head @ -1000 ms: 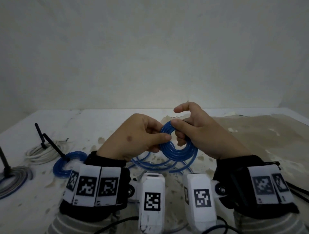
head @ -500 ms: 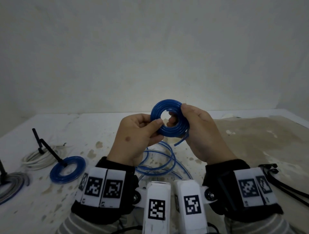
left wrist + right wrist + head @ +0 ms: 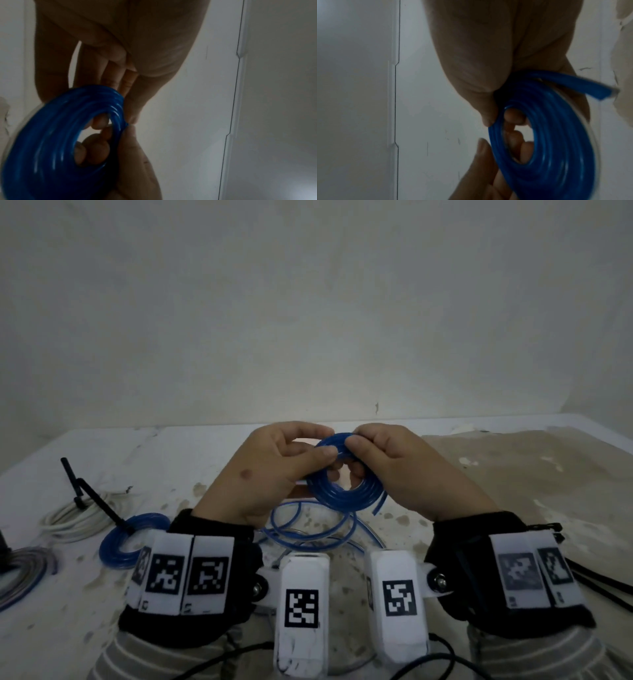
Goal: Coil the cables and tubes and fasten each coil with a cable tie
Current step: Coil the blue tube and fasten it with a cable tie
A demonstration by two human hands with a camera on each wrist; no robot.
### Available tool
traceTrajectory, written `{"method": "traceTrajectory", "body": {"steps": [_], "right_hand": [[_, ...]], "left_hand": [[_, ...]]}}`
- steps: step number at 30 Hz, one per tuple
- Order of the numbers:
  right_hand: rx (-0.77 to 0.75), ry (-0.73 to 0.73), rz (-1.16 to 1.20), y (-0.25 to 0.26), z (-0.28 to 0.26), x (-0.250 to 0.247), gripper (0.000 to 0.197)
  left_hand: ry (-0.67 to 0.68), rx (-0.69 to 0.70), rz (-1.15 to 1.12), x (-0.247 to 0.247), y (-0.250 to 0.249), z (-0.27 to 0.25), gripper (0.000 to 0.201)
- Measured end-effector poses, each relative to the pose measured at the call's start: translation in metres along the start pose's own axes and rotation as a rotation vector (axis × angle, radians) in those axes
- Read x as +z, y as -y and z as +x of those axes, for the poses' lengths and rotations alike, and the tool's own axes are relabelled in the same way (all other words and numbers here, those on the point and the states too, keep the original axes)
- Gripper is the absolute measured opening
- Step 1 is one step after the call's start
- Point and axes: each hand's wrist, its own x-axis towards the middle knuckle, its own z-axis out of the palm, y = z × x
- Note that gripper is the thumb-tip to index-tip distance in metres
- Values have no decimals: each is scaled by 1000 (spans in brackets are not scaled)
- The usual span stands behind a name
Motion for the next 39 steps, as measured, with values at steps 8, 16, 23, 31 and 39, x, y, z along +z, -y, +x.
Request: {"method": "traceTrajectory", "body": {"steps": [8, 16, 23, 31, 39], "right_hand": [[15, -41, 245, 3, 0, -3, 38], [48, -120, 187, -3, -1, -7, 38], [-1, -10, -132, -1, 0, -6, 35], [-21, 16, -72, -2, 0, -4, 34], [299, -9, -199, -26, -22, -52, 45]], "left_hand": [[-98, 117, -25, 3, 2, 0, 17], [-88, 45, -240, 16, 5, 2, 34], [49, -89, -333, 13, 2, 4, 28], [33, -66, -401, 19, 5, 7, 18], [12, -64, -355, 33, 16, 11, 20]]}}
